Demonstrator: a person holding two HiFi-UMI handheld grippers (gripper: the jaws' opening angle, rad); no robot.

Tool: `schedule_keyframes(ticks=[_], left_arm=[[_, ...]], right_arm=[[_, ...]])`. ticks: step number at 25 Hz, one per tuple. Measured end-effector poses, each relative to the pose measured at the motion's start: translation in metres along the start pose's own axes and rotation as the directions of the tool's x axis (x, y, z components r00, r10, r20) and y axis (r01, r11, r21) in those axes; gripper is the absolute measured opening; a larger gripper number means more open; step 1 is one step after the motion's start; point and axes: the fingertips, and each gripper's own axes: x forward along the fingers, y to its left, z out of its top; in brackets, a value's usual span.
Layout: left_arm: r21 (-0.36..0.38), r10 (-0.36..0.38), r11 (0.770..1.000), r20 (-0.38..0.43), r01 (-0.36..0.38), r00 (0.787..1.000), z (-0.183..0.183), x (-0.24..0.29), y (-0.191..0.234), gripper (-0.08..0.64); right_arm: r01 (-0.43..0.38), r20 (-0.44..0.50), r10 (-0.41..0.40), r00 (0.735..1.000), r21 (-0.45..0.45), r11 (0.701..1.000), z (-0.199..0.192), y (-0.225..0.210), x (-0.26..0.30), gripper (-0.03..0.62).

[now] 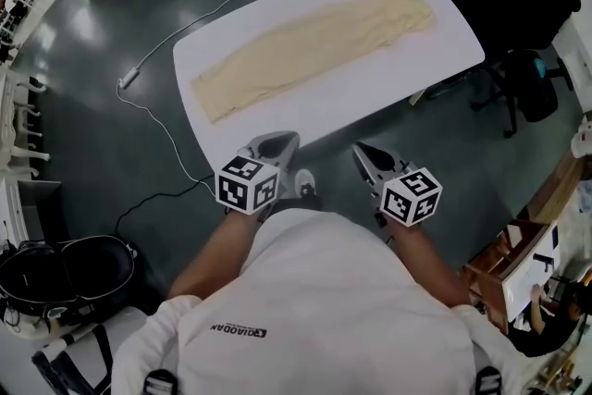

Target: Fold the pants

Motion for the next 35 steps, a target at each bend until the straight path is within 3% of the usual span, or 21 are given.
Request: schedule_keyframes(ticks=[5,10,14,18,21,27,35], left_arm=[[-0.026,0.026,0.999,0.023,-0.025,0.999,0.025,0.014,0.049,0.028],[-0.048,0.057,0.997,0.040,-0.055,0.998,0.033,0.015,0.097,0.028],[-0.080,0.115,0.991,0.039,-0.112,0.993,0.027,0.014,0.141,0.028],[-0.134,0.206,0.970,0.031,-0.201,0.978,0.011,0.006,0.186,0.028],[-0.202,0.307,0.934,0.031,-0.295,0.951,-0.004,-0.003,0.223,0.029],[-0.335,0.470,0.831,-0.004,-0.444,0.883,-0.036,-0.022,0.301,0.029],[-0.329,0.630,0.706,-0.113,-0.627,0.768,-0.078,-0.030,0.380,0.029]], right_arm=[[-0.022,-0.064,0.015,0.998,-0.113,0.993,0.036,-0.015,0.053,0.018],[-0.026,-0.067,0.015,0.998,-0.177,0.984,0.067,-0.022,0.104,0.018],[-0.036,-0.097,0.014,0.995,-0.229,0.973,0.076,-0.027,0.140,0.018],[-0.051,-0.119,0.026,0.993,-0.215,0.975,0.075,-0.025,0.162,0.018],[-0.058,-0.147,0.027,0.989,-0.212,0.976,0.068,-0.026,0.167,0.018],[-0.051,-0.176,0.019,0.984,-0.184,0.981,0.056,-0.041,0.172,0.018],[-0.081,-0.227,0.043,0.973,-0.163,0.983,0.049,-0.052,0.173,0.018]])
